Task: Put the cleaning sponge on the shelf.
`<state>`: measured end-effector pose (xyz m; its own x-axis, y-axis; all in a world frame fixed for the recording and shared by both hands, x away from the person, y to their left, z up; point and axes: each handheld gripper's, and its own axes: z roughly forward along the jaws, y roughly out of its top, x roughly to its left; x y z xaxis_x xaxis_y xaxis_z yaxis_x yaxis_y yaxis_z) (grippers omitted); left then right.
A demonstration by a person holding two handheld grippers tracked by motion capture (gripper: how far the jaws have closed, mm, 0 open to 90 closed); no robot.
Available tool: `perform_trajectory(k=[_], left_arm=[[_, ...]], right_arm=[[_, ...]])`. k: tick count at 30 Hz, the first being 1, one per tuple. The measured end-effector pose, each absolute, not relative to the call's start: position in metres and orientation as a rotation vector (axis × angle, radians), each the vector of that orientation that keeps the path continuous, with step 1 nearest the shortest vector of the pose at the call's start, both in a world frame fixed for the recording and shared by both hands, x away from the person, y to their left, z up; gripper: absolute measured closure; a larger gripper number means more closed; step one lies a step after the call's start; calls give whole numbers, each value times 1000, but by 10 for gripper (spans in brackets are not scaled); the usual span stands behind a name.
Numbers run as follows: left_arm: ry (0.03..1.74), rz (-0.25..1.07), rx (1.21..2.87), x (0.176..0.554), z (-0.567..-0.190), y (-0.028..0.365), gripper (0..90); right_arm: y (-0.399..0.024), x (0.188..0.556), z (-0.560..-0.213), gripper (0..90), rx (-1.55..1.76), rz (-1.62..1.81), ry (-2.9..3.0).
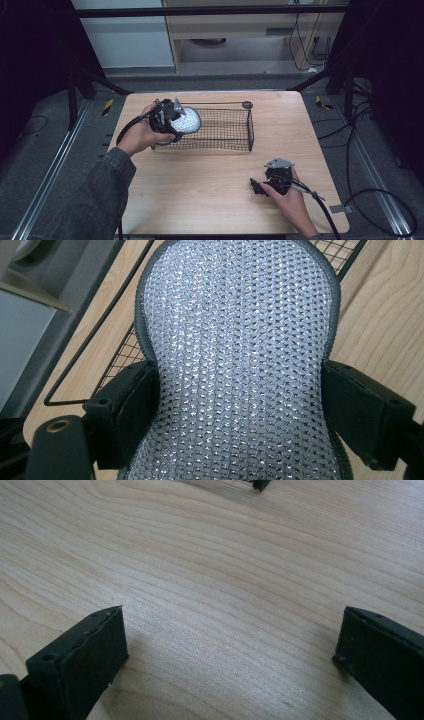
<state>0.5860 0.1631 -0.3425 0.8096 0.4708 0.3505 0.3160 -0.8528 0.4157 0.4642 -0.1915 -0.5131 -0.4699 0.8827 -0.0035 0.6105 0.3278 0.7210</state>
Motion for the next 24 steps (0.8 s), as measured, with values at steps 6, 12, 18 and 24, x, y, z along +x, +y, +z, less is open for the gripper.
perform_trajectory(k=[6,12,18,24], left_arm=[[580,643,2672,592,-343,159,167],[578,645,2676,599,-347,157,169],[570,645,2684,603,-349,158,171],[549,653,2696,606,-347,158,172]], right_arm=[[-191,464,-513,4,1321,936,2202],[-192,464,-513,4,1320,936,2202],[-192,464,-513,4,1319,936,2201],[-191,464,-513,4,1320,934,2201]])
